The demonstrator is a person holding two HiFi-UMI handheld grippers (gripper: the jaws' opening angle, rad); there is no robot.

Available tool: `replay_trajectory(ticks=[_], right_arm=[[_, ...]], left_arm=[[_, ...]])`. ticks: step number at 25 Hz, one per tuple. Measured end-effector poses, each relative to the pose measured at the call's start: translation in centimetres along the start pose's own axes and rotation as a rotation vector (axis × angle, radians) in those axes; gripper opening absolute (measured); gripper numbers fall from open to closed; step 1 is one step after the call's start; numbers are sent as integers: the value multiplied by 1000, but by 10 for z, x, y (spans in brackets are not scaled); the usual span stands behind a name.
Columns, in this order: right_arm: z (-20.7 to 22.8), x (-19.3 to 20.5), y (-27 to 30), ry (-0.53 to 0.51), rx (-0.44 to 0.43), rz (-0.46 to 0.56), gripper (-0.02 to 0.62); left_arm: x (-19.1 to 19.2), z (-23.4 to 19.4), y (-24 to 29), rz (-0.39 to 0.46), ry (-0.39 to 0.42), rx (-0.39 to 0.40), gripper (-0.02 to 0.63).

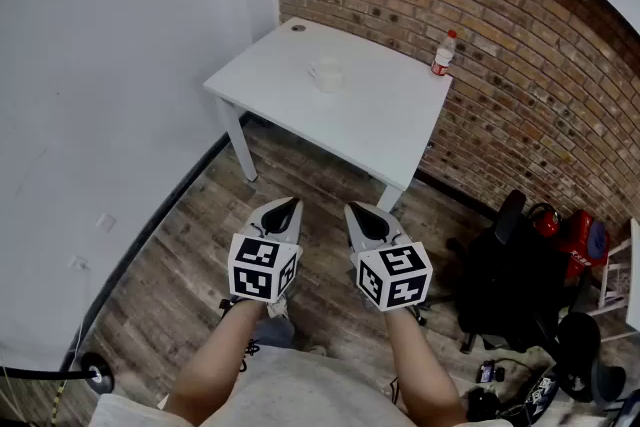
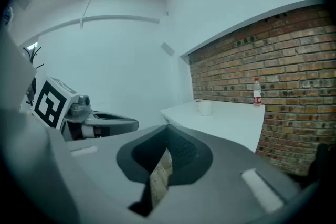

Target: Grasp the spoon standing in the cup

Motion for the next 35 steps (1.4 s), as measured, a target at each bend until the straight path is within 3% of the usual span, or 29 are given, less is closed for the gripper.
replay_trajectory(ticks=[17,35], right_arm=[[4,-20,111,0,49,-35,6],[6,-63,234,11,148,-62,6]], left_arm=[[-18,-99,68,4,-29,55,-5],[-58,-212,146,-7,-36,169,-3]])
Point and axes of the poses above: the fingertips, and each gripper's own axes: y forward along the fingers, z to its right, x out of its underside, the point moved 8 cm from there along -y, backward along the fingers, and after that the axes turned 7 degrees about x, right-handed, at the moved point
